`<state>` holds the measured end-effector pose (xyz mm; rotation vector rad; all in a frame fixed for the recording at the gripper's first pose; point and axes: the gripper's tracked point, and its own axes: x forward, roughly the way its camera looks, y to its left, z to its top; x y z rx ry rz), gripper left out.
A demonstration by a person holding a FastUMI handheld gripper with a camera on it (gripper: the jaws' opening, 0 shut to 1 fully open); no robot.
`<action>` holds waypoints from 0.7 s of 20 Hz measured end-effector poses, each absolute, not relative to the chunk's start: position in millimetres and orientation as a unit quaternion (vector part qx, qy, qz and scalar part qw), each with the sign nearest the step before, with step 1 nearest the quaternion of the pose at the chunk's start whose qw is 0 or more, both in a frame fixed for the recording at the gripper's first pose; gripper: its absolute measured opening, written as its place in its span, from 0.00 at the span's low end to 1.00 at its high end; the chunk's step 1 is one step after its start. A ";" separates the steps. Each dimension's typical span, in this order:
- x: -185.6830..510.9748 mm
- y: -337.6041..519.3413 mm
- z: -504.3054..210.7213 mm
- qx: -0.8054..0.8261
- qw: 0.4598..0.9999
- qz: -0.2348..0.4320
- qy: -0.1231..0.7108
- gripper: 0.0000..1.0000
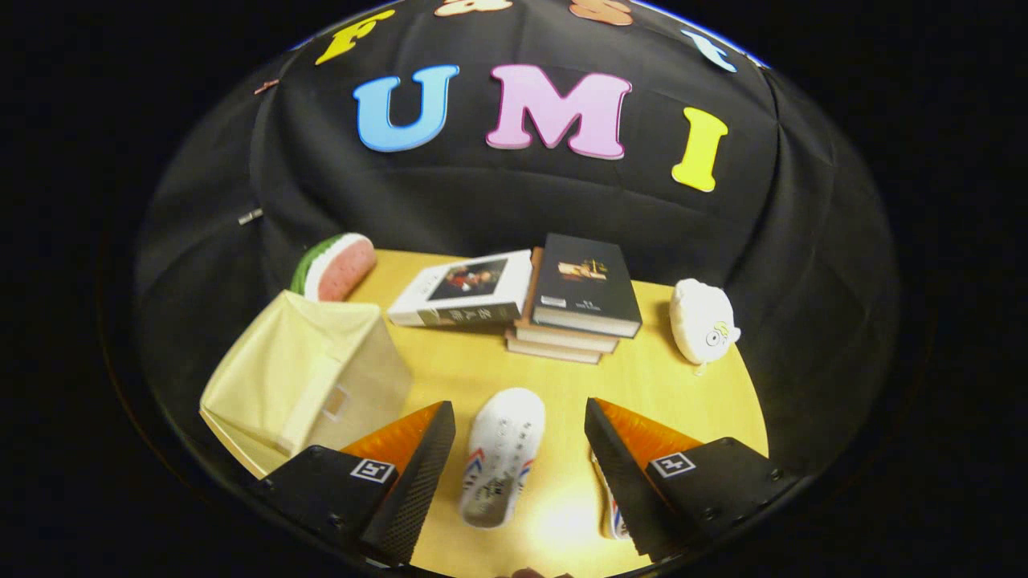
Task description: Open the storage box then place both shoes into the box .Put the left shoe in first, then the right shoe, with the right side of both shoes facing outward in a uniform manner.
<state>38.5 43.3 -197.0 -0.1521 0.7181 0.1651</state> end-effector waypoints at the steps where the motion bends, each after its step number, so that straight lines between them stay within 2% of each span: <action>1: 37.1 36.7 -213.0 -0.084 0.922 0.083 0.369 0.99; 6: 20.9 29.4 -289.8 -0.062 0.875 0.106 0.469 1.00; 10: 28.4 25.3 -332.7 -0.022 0.851 0.093 0.516 0.99; 14: 24.9 33.4 -356.9 0.002 0.830 0.119 0.545 0.98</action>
